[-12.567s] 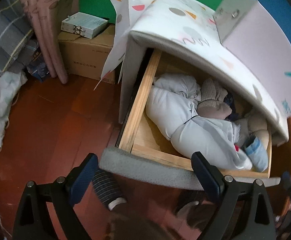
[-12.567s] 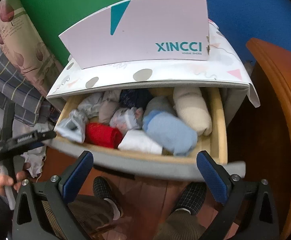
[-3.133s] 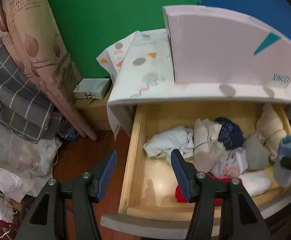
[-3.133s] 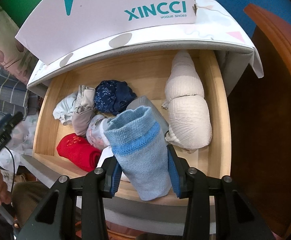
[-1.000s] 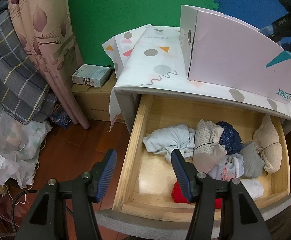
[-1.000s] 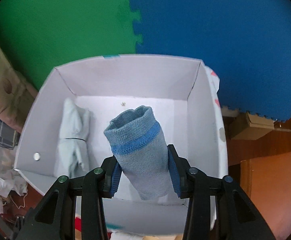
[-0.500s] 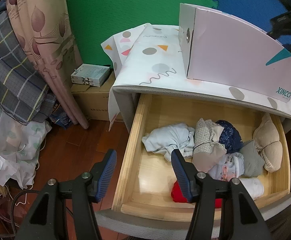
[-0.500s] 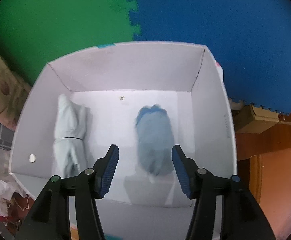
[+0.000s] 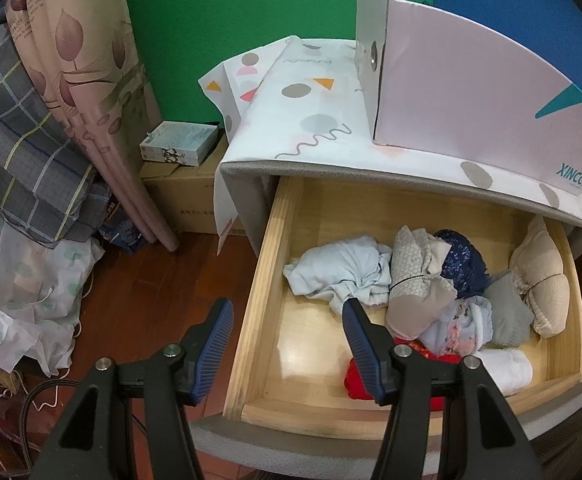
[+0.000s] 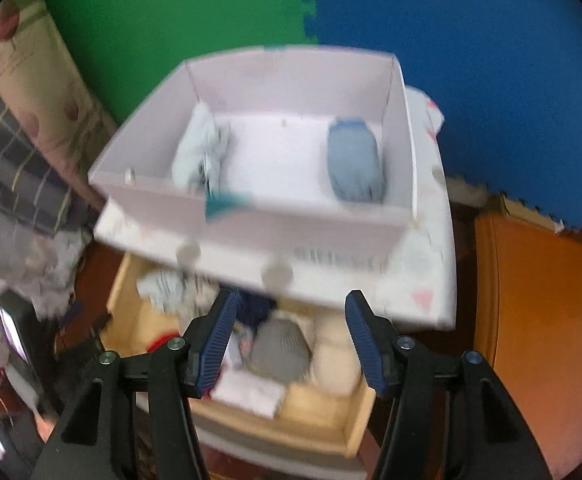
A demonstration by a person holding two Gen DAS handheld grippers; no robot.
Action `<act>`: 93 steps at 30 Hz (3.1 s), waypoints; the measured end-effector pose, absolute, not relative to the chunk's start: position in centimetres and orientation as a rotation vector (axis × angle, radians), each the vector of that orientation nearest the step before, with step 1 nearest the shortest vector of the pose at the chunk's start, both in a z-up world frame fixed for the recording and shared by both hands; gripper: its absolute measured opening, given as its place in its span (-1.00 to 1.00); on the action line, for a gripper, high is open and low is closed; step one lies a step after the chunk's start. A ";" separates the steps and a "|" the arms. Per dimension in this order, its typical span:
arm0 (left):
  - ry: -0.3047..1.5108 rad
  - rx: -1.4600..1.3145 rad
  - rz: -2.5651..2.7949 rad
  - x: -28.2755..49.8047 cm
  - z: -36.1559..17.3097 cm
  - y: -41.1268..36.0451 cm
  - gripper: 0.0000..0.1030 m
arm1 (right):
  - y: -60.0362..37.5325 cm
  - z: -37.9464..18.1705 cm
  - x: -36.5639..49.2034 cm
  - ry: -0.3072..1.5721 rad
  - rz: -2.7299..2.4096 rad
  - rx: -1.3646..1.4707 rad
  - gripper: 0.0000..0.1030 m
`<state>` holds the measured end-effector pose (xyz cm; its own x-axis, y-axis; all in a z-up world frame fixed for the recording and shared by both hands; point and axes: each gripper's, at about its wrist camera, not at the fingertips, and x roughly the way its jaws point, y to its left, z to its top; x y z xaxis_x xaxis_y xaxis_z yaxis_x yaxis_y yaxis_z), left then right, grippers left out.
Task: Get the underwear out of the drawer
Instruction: 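Move the right tool from the box back over the drawer, then lower the right tool onto the beige rolled sock and close it, then lower the left tool onto the red sock and grasp it while the right tool holds the beige sock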
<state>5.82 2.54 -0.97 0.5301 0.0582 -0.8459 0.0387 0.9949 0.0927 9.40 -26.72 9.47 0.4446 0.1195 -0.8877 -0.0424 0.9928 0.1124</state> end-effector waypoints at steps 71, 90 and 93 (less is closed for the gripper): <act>1.108 0.252 -0.053 6.1 -2.9 -0.1 0.13 | -28.0 -6.8 4.7 1.313 -0.034 0.230 -0.01; 1.347 0.187 -0.278 7.5 -5.5 -2.3 0.31 | -27.8 -6.1 4.6 1.262 -0.038 0.276 -0.01; 1.366 0.236 -0.308 7.6 -5.8 -3.8 0.34 | -28.0 -6.0 4.5 1.263 -0.037 0.288 -0.01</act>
<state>7.57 -3.80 -5.79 0.1735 -0.0785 -0.9817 0.3508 0.9364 -0.0129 4.53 -27.99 -6.01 0.3071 0.1303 -0.9427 0.1853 0.9634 0.1935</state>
